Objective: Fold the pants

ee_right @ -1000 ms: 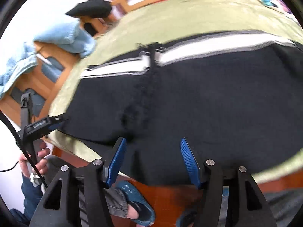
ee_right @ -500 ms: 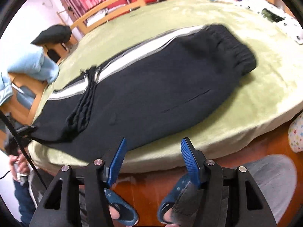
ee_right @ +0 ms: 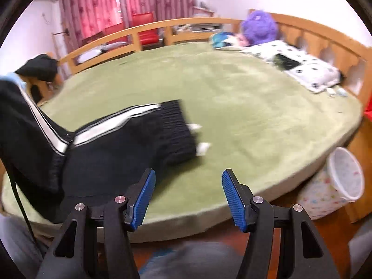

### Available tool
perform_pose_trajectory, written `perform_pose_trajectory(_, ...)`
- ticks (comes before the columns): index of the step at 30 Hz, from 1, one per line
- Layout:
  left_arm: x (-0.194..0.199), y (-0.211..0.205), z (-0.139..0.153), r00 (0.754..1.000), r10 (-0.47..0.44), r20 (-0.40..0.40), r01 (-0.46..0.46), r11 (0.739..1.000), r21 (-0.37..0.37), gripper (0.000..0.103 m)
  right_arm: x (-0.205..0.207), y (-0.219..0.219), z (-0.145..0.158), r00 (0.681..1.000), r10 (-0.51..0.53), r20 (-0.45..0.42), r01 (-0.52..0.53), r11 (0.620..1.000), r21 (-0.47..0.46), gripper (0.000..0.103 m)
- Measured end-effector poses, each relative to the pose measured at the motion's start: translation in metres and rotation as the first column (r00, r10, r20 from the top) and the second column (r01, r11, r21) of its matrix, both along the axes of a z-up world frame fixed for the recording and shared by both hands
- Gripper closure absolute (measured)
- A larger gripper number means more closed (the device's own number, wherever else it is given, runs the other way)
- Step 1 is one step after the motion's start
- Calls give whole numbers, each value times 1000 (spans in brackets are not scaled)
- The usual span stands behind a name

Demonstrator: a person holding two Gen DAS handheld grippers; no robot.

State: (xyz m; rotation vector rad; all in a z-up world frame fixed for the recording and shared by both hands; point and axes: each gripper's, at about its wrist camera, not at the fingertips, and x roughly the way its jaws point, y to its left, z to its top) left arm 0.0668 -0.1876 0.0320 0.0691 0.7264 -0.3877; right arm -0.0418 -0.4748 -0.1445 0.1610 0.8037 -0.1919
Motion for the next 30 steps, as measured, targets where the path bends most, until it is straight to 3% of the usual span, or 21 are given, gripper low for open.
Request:
perform_pose_trajectory(4, 10, -81, -19, 984, -168, -56, 165, 985, -44, 80, -5, -29, -15, 998, -32, -45, 36, 995, 92, 43)
perform_pose_trajectory(6, 11, -94, -25, 968, -236, -82, 225, 967, -118, 64, -5, -34, -25, 997, -22, -72, 32, 990, 140, 43)
perform_pose_trajectory(7, 12, -93, -27, 970, -228, -87, 215, 967, -139, 56, -5, -34, -29, 997, -13, -75, 24, 988, 154, 43)
perform_pose_trajectory(8, 9, -90, -27, 973, -218, -79, 206, 969, -138, 42, -5, -34, -30, 997, -4, -73, 15, 987, 158, 43)
perform_pose_trajectory(9, 6, -82, -29, 977, -205, -60, 196, 972, -130, 40, -4, -31, -31, 998, 5, -69, 6, 987, 160, 43)
perform_pose_trajectory(12, 6, -64, -36, 985, -165, -39, 162, 983, -82, 39, 5, -26, -30, 999, 29, -30, -22, 980, 198, 43)
perform_pose_trajectory(15, 14, -35, -55, 992, -84, -92, 77, 995, -70, 38, 26, -23, -25, 997, 55, 48, -67, 953, 295, 42)
perform_pose_trajectory(17, 19, -9, -71, 989, -34, -147, 22, 996, -81, 38, 45, -21, -24, 994, 76, 75, -96, 941, 325, 34)
perform_pose_trajectory(18, 21, 5, -83, 983, -5, -183, -11, 996, -87, 38, 58, -20, -26, 994, 76, 78, -98, 939, 330, 30)
perform_pose_trajectory(21, 20, 38, -114, 966, 68, -249, -90, 993, -78, 38, 90, -17, -41, 997, 68, 20, -71, 934, 351, 30)
perform_pose_trajectory(23, 18, 58, -136, 948, 116, -295, -142, 988, -68, 38, 107, -10, -61, 991, 114, -63, -83, 924, 374, 53)
perform_pose_trajectory(24, 16, 67, -144, 939, 127, -319, -158, 984, -76, 38, 108, -5, -65, 986, 156, -63, -121, 915, 386, 81)
perform_pose_trajectory(27, 11, 82, -167, 917, 130, -377, -191, 973, -129, 38, 84, -7, -56, 979, 184, 85, -203, 909, 364, 89)
perform_pose_trajectory(28, 9, 84, -176, 909, 119, -400, -195, 968, -156, 38, 80, -11, -59, 979, 181, 91, -202, 904, 376, 89)
perform_pose_trajectory(30, 4, 83, -192, 894, 93, -439, -189, 965, -181, 38, 80, -12, -81, 989, 149, 6, -141, 920, 364, 89)
